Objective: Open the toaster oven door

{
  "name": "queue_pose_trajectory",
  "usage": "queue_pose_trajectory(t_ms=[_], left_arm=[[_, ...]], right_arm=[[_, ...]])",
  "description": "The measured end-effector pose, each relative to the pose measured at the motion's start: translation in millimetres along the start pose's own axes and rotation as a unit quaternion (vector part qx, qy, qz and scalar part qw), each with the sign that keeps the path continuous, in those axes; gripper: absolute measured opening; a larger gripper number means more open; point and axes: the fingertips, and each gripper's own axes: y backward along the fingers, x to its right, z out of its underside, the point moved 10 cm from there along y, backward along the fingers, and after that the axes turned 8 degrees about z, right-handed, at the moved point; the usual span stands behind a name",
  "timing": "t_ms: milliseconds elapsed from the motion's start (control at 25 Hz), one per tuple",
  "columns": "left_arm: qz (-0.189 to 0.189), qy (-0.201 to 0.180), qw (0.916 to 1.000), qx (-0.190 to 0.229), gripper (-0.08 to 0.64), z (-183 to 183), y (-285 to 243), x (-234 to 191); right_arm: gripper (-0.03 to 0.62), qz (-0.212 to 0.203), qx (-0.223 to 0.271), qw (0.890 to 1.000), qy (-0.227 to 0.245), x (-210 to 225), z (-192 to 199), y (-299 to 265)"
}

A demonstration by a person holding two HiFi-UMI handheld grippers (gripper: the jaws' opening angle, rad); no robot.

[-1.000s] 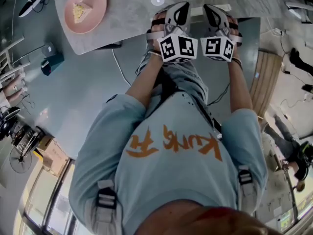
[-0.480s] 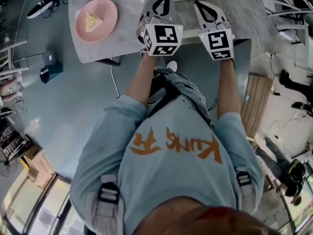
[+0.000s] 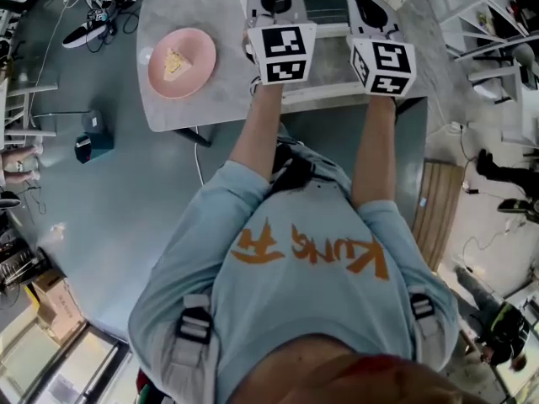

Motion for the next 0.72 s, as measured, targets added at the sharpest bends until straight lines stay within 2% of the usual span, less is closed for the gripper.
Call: queue_pose_trajectory(t_ms=[120, 280, 480, 720], left_arm=[[-0.007, 0.019, 0.9996, 0.018, 0.002, -19, 1, -5], [0.003, 0.025, 0.9994, 0.024, 0.002, -22, 4, -3], [0.018, 0.015, 0.9995, 0.023, 0.002, -19, -1, 0], [0.025, 0.008, 0.999, 0.037, 0.002, -26, -5, 2]], right_arm=[[-0.005, 0.018, 0.009, 0.999, -0.027, 8, -17, 4], [-0.005, 0.046, 0.003, 0.998, -0.052, 21, -15, 8], [-0.005, 0.073, 0.003, 0.995, -0.073, 33, -9, 10], [-0.005, 0.081, 0.023, 0.993, -0.08, 43, -20, 12]])
